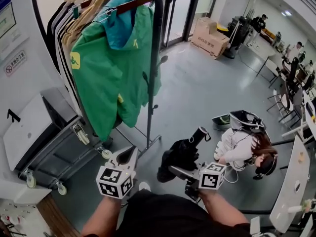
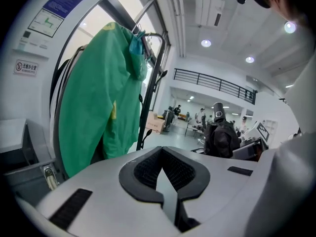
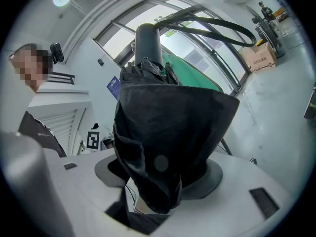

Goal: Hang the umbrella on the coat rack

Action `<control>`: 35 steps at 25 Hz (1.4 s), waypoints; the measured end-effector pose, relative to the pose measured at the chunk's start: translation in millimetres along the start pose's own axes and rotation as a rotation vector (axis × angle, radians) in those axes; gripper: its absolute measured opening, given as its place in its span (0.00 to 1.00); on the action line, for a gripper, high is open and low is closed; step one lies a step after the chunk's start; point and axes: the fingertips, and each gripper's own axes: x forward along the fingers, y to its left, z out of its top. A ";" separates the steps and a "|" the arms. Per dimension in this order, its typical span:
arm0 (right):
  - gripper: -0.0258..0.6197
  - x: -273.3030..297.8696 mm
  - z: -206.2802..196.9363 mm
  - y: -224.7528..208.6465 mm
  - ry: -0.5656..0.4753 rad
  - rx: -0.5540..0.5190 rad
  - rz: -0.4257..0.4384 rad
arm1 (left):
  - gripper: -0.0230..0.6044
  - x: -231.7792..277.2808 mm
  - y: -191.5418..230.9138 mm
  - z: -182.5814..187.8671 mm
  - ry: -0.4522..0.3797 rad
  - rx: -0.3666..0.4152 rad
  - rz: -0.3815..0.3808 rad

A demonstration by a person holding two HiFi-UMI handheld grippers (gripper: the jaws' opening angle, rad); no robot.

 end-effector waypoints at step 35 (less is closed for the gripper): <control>0.43 127.9 141.6 4.9 0.035 -0.192 0.059 | 0.06 20.0 89.1 16.4 0.025 0.011 0.006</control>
